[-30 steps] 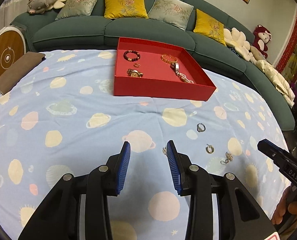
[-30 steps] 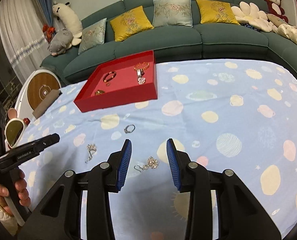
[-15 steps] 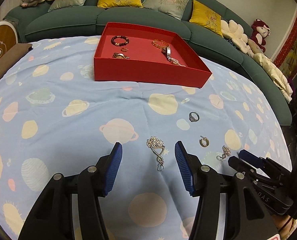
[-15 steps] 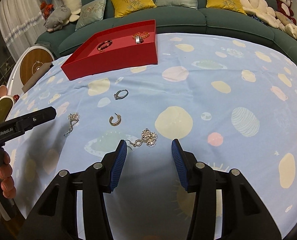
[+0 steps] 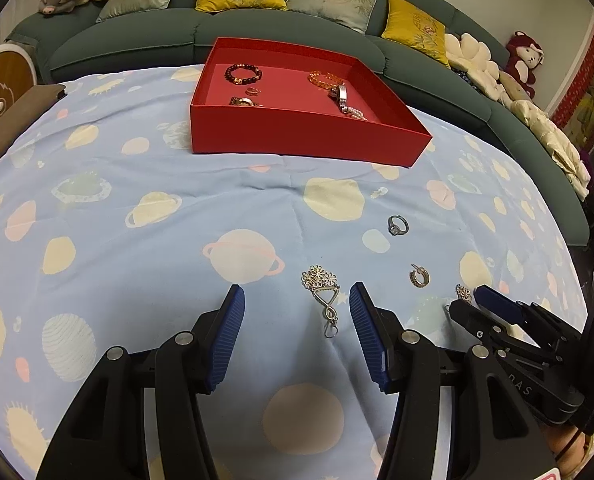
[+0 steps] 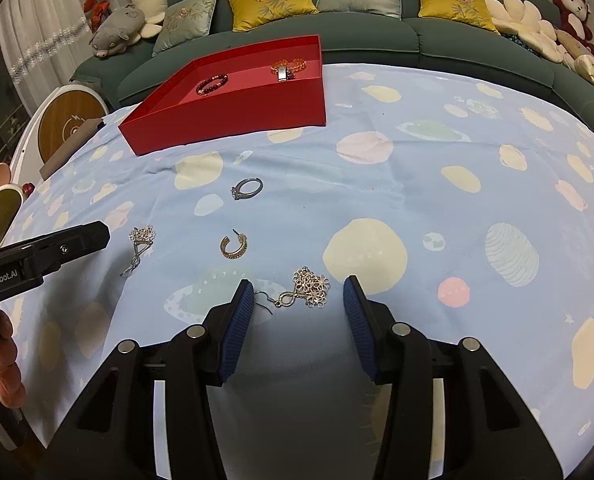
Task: Organize jewelry
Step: 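Grasp the silver flower pendant with the right tool while the left tool grasps the silver chain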
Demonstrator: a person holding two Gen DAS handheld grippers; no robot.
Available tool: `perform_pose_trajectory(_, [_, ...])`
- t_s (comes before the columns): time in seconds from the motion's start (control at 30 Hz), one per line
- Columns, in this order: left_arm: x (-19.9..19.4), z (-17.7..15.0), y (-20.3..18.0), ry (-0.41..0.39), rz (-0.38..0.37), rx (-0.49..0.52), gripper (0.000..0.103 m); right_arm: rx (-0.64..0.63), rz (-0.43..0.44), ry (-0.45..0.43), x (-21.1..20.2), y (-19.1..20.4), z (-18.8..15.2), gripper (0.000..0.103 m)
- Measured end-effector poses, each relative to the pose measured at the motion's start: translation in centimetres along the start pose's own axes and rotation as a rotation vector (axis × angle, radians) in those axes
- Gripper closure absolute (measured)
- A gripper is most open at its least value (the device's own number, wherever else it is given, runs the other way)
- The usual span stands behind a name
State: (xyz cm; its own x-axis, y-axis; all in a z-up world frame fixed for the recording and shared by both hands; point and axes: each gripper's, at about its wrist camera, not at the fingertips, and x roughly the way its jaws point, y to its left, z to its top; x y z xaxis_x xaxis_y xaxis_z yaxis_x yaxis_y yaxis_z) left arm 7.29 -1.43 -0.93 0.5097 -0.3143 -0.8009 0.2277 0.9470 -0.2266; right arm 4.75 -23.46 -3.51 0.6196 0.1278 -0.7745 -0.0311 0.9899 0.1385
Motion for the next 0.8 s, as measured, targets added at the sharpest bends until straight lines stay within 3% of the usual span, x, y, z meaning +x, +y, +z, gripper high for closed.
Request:
perform_pose_trajectory(0.17, [0.4,-0.2,0.0,0.011,0.005,0.010,0.051,-0.023,-0.005,0.001,0.2,0.4,0.2,0.058])
perform_pose_trajectory(0.57, [1.5,-0.8,-1.2,0.028,0.010,0.045,0.051,-0.040,-0.025,0.002,0.2,0.2,0.2,0.092])
perform_pose_trajectory(0.8, [2.1,-0.8,-1.6,0.030,0.019,0.054,0.051,-0.016,0.008,0.010,0.2,-0.4,0.3,0.094])
